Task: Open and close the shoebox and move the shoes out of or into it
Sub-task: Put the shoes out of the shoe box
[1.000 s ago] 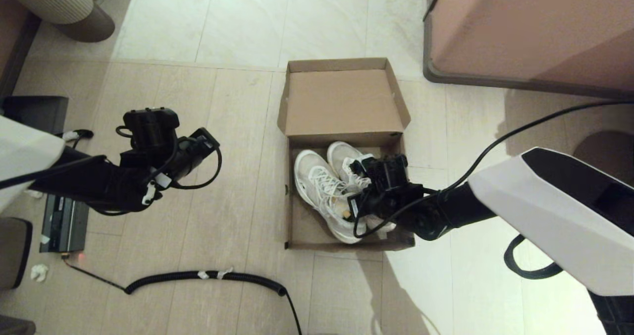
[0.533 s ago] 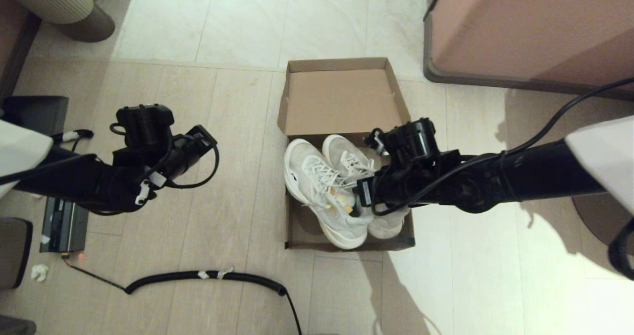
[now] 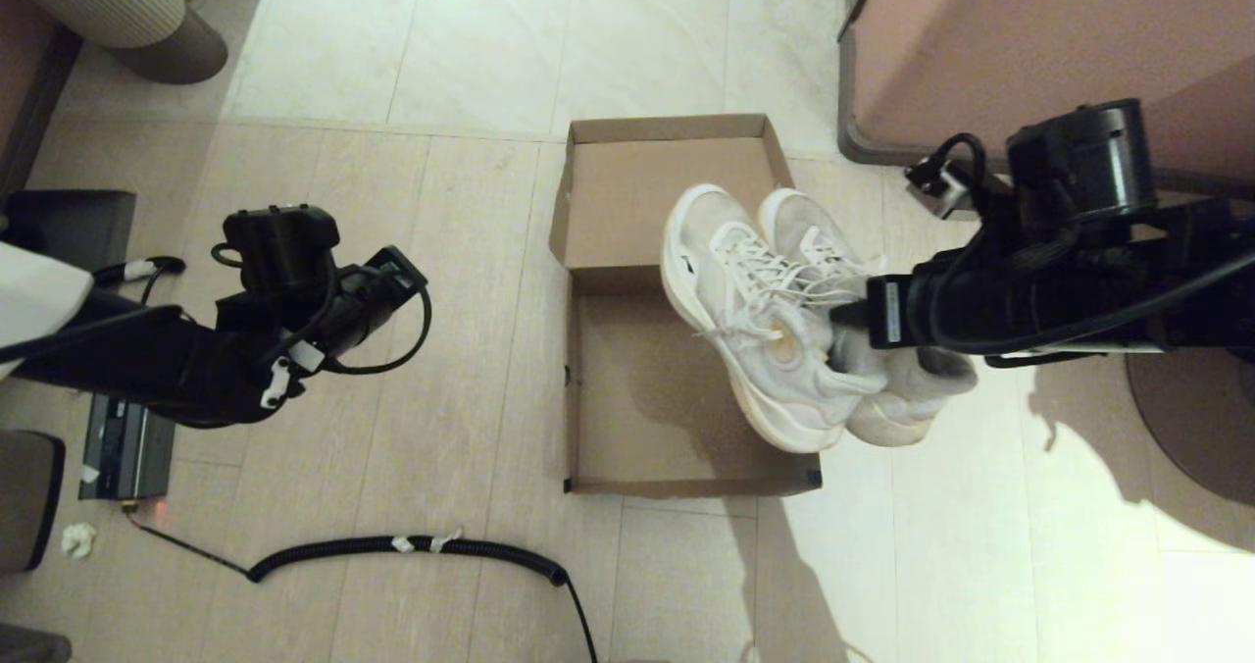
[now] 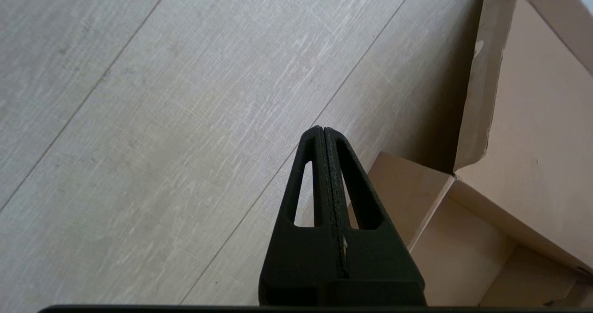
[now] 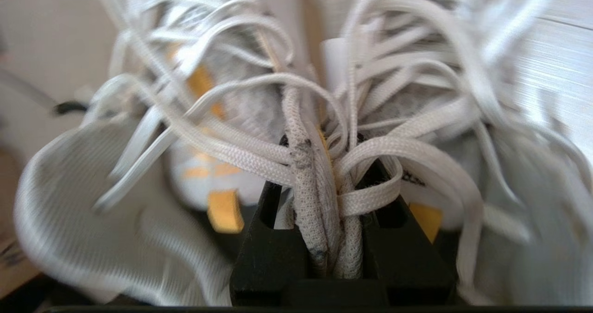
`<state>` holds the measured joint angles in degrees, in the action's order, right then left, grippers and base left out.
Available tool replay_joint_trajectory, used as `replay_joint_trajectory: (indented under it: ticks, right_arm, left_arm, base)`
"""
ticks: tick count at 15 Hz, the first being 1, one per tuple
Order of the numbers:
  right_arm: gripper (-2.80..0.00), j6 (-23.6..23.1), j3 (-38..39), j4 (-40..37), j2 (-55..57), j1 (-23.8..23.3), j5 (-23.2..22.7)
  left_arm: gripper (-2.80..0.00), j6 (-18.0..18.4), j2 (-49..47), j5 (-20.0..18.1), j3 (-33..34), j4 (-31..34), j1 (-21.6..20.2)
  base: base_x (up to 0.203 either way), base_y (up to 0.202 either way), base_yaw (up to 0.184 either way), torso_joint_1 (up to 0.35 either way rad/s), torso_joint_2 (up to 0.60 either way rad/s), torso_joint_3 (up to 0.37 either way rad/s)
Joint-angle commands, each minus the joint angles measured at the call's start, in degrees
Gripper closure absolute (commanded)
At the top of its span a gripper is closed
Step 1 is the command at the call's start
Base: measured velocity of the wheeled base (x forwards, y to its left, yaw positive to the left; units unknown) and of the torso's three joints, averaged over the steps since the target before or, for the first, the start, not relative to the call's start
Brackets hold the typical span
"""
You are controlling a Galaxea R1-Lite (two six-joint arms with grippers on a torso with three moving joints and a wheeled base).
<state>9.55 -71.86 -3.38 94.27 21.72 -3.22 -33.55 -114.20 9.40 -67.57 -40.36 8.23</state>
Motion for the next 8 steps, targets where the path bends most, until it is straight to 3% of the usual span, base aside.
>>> replay_joint_trajectory:
  ticks: [1,5,8]
  right_arm:
    - [0.0,-0.2,2.2,-0.6,-5.6,-4.4,0.8]
    - [0.0,-2.8,4.8,-0.5,1.2,-19.1,1.1]
    - [0.0,-3.5,5.1,5.5,9.6,-22.6,1.1]
  left_arm:
    - [0.0,-0.1,0.3,0.1,0.7,-0.6,-0.1]
    - [0.0,-0.1,1.1,0.1,1.3,-1.1,-1.1]
    - [0.0,-0.1,1.1,-1.8,2.1,-1.7,-1.6]
  base:
    - [0.0,0.0,0.0,0.0,0.0,0.0]
    - [0.0,0.0,0.0,0.0,0.0,0.0]
    - [0.0,0.0,0.0,0.0,0.0,0.0]
